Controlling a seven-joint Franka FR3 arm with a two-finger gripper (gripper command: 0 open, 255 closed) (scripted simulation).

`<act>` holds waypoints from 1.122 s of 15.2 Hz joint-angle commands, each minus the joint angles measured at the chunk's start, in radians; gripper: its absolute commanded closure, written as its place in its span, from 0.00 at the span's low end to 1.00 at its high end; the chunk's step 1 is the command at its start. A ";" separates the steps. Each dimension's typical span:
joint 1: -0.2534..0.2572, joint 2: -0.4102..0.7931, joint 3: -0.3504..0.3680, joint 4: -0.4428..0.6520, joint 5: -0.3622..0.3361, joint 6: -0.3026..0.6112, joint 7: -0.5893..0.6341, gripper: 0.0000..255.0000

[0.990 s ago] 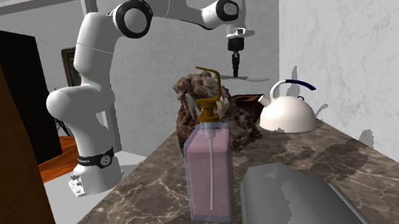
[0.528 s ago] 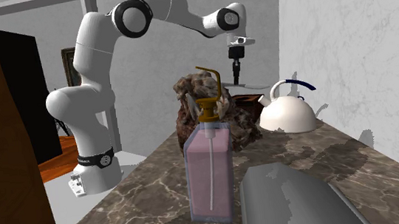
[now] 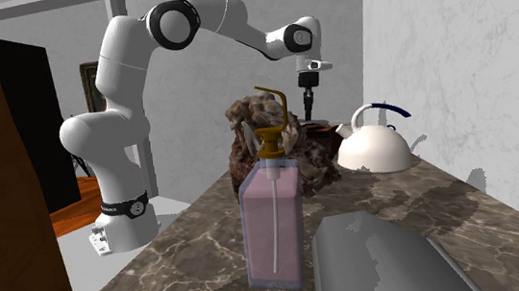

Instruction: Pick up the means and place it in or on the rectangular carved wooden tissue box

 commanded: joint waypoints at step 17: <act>0.017 0.000 0.004 0.119 0.004 -0.115 -0.008 0.00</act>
